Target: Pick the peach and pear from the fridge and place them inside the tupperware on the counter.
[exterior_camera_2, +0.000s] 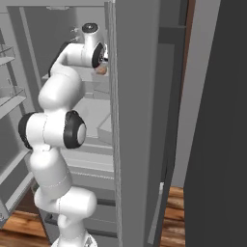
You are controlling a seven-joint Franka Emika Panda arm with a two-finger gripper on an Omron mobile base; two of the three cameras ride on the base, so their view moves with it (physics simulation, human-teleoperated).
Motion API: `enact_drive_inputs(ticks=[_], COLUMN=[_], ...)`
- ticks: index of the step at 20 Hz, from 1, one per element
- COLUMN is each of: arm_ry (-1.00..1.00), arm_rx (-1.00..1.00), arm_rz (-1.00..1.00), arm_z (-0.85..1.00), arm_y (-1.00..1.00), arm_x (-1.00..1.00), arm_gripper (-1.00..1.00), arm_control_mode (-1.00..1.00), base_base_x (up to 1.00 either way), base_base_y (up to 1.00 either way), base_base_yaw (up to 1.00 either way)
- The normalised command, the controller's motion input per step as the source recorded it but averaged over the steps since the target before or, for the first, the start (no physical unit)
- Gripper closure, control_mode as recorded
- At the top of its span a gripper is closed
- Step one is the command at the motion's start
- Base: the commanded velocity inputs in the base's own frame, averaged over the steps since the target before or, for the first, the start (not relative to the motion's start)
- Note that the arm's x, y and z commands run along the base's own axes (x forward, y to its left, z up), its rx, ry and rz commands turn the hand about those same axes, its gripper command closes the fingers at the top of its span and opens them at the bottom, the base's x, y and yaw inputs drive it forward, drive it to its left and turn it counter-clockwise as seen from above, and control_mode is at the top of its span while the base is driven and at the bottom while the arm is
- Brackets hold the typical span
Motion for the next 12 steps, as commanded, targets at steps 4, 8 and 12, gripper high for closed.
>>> enact_drive_inputs(ticks=[4, 8, 12], arm_ry=[0.03, 0.01, 0.0], arm_rx=[-0.02, -0.04, -0.04], arm_rz=[-0.02, -0.05, -0.06], arm_z=[-0.25, -0.41, -0.46], arm_y=[0.0, 0.0, 0.0], arm_x=[-0.04, -0.29, -0.19], arm_gripper=[-1.0, -1.0, -1.0], arm_control_mode=[-1.0, -1.0, -1.0], base_base_x=[0.0, 0.0, 0.0], base_base_y=[0.0, 0.0, 0.0], base_base_yaw=[0.0, 0.0, 0.0])
